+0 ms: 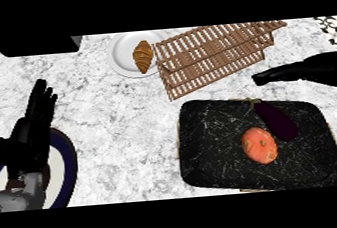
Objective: Pick the squash from the tray and place it in the tiered shelf
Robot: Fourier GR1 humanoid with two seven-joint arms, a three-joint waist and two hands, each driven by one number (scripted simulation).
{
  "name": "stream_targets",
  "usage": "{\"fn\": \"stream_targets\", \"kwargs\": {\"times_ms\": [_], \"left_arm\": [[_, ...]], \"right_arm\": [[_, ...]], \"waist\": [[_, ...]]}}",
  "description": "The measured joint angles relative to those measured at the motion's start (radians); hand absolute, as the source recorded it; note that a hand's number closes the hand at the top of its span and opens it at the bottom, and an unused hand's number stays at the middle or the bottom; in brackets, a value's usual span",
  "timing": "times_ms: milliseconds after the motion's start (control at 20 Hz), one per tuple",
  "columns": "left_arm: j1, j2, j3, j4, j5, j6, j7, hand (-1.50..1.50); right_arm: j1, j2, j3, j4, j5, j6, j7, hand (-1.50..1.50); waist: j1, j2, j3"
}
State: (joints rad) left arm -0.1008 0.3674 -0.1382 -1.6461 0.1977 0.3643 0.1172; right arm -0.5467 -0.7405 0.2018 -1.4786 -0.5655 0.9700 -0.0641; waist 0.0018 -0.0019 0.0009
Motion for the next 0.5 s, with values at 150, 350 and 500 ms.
{"fn": "stream_targets", "kwargs": {"times_ms": [150,350,500], "left_arm": [[-0.007,0.0,0.008,-0.001,0.002,0.001,0.009,0.0],[0.005,0.006,0.017,-0.001,0.007,-0.011,0.005,0.0],[0.013,0.007,0.024,-0.005,0.01,-0.02,0.004,0.0]], "right_arm": [[-0.038,-0.045,-0.013,-0.11,0.119,0.005,0.006,-1.5],[-0.044,-0.081,-0.019,-0.277,0.303,-0.003,0.006,-1.5],[-0.008,-0.077,0.003,-0.39,0.446,-0.028,0.016,-1.5]], "waist": [[-0.005,-0.003,0.001],[-0.009,-0.004,0.001],[-0.008,-0.003,0.001]]}}
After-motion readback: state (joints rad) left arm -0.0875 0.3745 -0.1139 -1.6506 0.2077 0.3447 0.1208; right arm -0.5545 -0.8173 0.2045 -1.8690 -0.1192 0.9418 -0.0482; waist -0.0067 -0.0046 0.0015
